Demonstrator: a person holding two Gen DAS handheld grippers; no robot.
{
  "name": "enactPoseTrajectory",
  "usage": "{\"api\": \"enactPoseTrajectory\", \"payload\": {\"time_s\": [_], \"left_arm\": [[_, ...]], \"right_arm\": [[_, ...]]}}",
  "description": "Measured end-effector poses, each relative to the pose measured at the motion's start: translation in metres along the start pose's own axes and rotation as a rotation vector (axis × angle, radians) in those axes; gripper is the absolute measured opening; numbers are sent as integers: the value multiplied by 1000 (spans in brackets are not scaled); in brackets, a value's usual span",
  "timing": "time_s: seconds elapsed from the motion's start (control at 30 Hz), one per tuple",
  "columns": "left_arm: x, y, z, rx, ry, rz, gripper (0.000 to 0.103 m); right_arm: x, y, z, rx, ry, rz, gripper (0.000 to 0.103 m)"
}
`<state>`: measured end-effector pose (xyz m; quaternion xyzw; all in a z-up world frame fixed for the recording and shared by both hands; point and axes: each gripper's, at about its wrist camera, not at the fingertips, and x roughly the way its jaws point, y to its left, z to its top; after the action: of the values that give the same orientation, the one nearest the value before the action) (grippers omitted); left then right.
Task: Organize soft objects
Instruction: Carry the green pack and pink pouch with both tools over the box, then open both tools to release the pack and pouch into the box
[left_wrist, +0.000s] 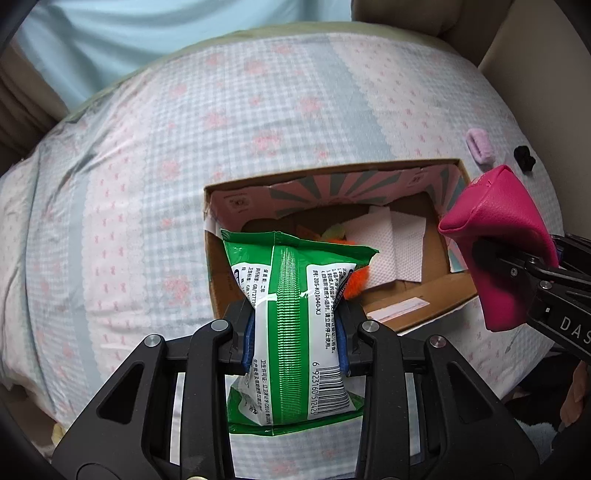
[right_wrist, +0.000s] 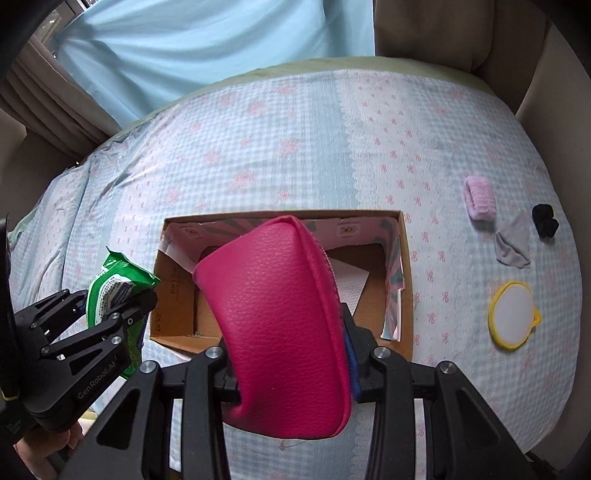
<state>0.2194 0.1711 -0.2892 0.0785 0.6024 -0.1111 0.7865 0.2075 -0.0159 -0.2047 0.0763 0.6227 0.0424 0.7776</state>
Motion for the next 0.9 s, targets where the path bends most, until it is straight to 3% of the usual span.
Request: {"api": "enactPoseTrajectory", "payload": {"time_s": [0.27,0.53,0.57,0.6,0.63,0.67,0.7,0.9], "left_arm": [[46,3,22,38,92,-19,29],[67,-7,49,68,112,-60,31],[69,-10,50,76,119,-64,45],[73,-12,50,81,132,-64,83],[76,-14,49,87,137,-58,102],[77,-16,47,94,127,-55,103],[79,-18,45,100,132,-55,103],[80,-18,40,96,144,-53,103]], "right_arm": [[57,-10,10,83,113,4,36],[91,-27,36,172,185,9,39],[94,-29,39,177,189,8,40],[97,-30,41,182,196,8,44],[100,-31,44,184,199,8,59],[103,-32,45,184,200,8,72],[105,-32,47,186,196,10,101],[109,-36,52,190,197,28,103]]}}
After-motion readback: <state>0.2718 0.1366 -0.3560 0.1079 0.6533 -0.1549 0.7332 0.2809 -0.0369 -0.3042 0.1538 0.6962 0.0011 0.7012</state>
